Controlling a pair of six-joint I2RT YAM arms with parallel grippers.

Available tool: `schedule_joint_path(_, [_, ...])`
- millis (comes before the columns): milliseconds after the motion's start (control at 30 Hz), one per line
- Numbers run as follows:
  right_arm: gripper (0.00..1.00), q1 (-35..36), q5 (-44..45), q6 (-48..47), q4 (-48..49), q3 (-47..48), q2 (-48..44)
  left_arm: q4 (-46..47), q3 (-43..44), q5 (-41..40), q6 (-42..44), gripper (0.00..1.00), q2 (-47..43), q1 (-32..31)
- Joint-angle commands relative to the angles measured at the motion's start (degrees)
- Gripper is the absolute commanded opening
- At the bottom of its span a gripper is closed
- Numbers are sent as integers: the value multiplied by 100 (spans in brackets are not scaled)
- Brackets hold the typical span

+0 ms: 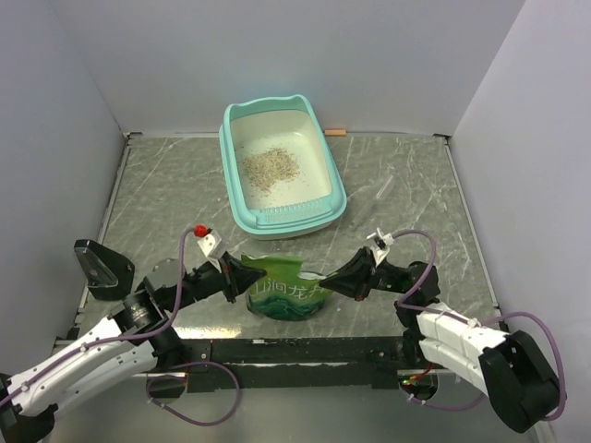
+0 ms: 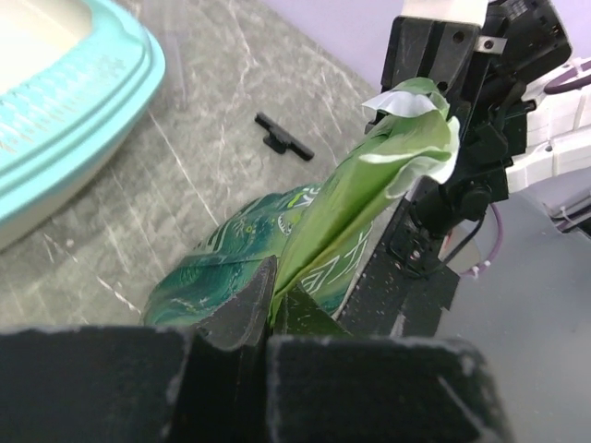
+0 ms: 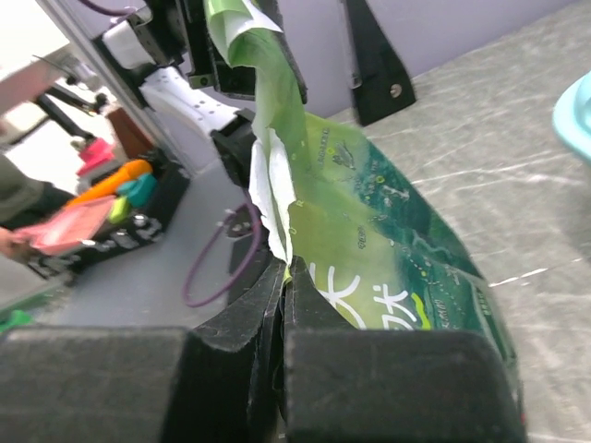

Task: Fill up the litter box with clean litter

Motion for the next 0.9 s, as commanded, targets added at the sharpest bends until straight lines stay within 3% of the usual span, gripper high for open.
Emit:
schedule_joint_path(0, [0,-48,-202,630,77,622,-474,-526,717,-165,-645,1,155,25])
schedule_joint_path(133, [0,-57,-159,981,-557,544,-1061,-1467,1244,-393,-1540,1,489,25])
schedule_joint_path(233, [0,-75,-70,1026,-2013,605,-1545,-1908,1359,-429,-2041,1,516,25])
schedule_joint_path(500, [0,-119,184,877,-5386,868,-2127,-1620,430,27,-3413,1,-608,33])
schedule_joint_path(600, [0,-136,219,815,-6189,965,-2013,-1400,-28,422,-4081,1,-908,25])
schedule_joint_path(867, [0,-154,-219,972,-6834,1115,-1468,-1910,-55,976,-5083,1,-1005,33])
